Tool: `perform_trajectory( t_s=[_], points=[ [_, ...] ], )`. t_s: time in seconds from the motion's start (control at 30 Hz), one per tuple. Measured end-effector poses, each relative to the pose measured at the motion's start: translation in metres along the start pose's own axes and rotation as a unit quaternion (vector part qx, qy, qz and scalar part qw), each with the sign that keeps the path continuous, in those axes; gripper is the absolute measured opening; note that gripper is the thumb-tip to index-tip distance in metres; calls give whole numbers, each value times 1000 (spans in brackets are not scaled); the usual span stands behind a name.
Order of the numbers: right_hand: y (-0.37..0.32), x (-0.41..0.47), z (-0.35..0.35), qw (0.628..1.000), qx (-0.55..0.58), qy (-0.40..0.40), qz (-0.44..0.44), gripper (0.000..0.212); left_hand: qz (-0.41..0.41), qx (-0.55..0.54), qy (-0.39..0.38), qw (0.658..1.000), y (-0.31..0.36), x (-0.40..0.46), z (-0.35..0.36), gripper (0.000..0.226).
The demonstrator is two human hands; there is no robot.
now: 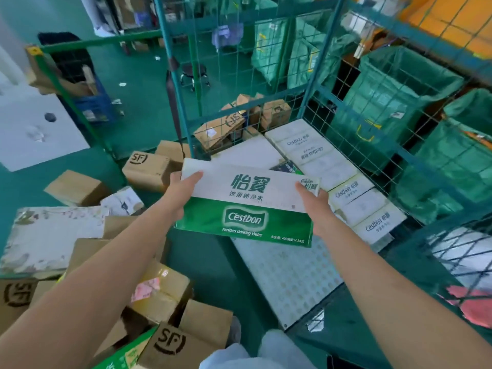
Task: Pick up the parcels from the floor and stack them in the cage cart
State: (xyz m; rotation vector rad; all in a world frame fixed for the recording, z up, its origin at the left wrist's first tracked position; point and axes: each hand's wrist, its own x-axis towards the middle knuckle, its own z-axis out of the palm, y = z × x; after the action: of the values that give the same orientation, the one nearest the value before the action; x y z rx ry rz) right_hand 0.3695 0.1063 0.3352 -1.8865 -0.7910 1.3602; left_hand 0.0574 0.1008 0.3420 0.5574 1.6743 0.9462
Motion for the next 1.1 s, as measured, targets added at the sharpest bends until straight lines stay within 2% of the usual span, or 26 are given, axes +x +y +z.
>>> perform_trajectory(
  t_s=[0.1,0.2,0.33,0.43,0.47,0.57,0.6,0.63,0.7,0.73,0.77,0.8,0.9,0.93,0.97,1.1],
  points=[
    [-7,24,-15,999,-27,25,19,103,-7,14,-27,1000,11,23,17,93],
    [-5,51,-28,997,-40,42,44,115,-16,28,-34,999,13,39,36,91],
    [4,87,-46,994,4,79,76,119,-54,38,-51,997,7,67,62,117],
    [48,167,-78,988,12,97,117,141,-77,43,-51,995,6,88,83,113],
    [59,190,-86,986,8,95,134,136,-78,52,-57,994,8,95,93,110],
    [41,183,-88,987,-16,85,133,75,-82,61,-63,993,12,111,122,92],
    [28,176,-88,988,-20,82,127,63,-86,65,-68,992,14,120,134,89],
    [26,177,-92,989,-22,76,128,55,-98,65,-81,990,11,129,143,91],
    [31,196,-107,987,-10,58,148,38,-122,81,-100,984,-9,173,165,117],
    [35,204,-114,985,-8,60,160,32,-132,105,-103,980,-20,191,175,127],
    [37,211,-119,983,-8,62,172,29,-141,111,-109,978,-24,201,183,124],
    [41,223,-125,981,-6,68,180,27,-159,121,-122,972,-20,199,198,109],
    [47,251,-134,977,-14,78,196,22,-177,165,-153,958,-15,189,231,40],
    [50,260,-135,976,-20,82,199,22,-186,175,-153,955,-18,191,238,27],
    [54,269,-137,975,-30,90,202,20,-194,183,-163,950,-19,197,245,23],
    [71,294,-145,969,-65,116,207,18,-229,218,-198,928,-48,237,268,33]
  ],
)
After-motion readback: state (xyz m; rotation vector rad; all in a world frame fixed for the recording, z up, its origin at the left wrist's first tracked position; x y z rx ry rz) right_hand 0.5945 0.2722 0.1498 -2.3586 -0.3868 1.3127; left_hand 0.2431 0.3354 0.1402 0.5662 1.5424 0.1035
